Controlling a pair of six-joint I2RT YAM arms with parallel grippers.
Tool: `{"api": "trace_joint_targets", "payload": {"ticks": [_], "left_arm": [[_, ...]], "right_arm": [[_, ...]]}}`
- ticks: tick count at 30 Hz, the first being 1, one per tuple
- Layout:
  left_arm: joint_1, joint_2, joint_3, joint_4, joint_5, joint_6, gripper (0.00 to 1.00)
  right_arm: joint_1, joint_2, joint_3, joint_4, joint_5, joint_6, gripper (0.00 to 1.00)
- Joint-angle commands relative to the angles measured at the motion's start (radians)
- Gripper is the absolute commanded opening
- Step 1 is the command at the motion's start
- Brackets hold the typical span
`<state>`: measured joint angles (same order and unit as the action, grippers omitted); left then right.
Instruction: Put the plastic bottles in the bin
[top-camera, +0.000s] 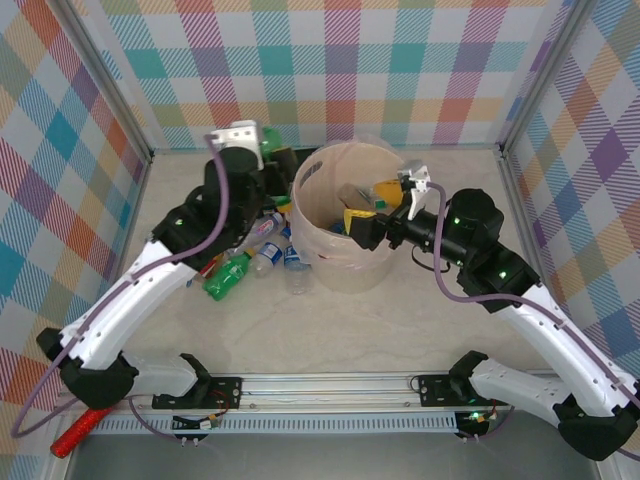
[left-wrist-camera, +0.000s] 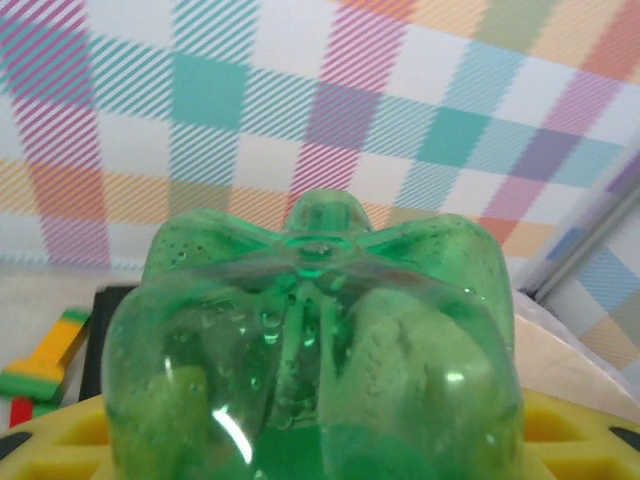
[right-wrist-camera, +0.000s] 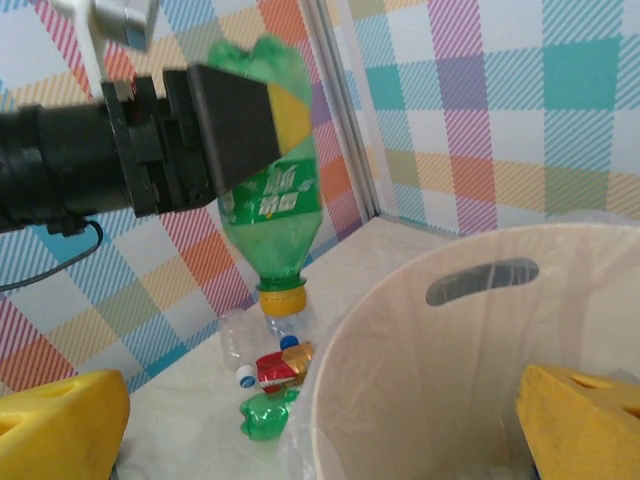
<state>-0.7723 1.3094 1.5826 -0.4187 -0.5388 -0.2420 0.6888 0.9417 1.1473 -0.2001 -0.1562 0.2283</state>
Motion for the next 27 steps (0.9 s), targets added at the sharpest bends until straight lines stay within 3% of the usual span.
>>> {"api": "trace_joint_targets", "payload": {"ticks": [1,11,20,25,27], "left_arm": [[-0.041,0.054,0.054,0.132,-0.027,0.215,0.55],[-0.065,0.195,0.070,0.315,0.162,0.293,0.55],[-0.075,0.279,0.063,0.368,0.211,0.250,0.56],[-0.074,0.274,0.052,0.357,0.186,0.231,0.73],[-0.074,0.262,0.041,0.354,0.166,0.227,0.89]], "right_arm": [[0.006,-0.029,-0.021,-0.018,0.041,-0.001,0.99],[0.007,-0.109,-0.067,-0.038,0.099,-0.003,0.99],[0.006,-0.111,-0.075,-0.042,0.102,0.005,0.99],[0.006,-0.106,-0.074,-0.045,0.094,0.010,0.99],[0.007,-0.108,-0.077,-0.042,0.094,0.009,0.99]]}}
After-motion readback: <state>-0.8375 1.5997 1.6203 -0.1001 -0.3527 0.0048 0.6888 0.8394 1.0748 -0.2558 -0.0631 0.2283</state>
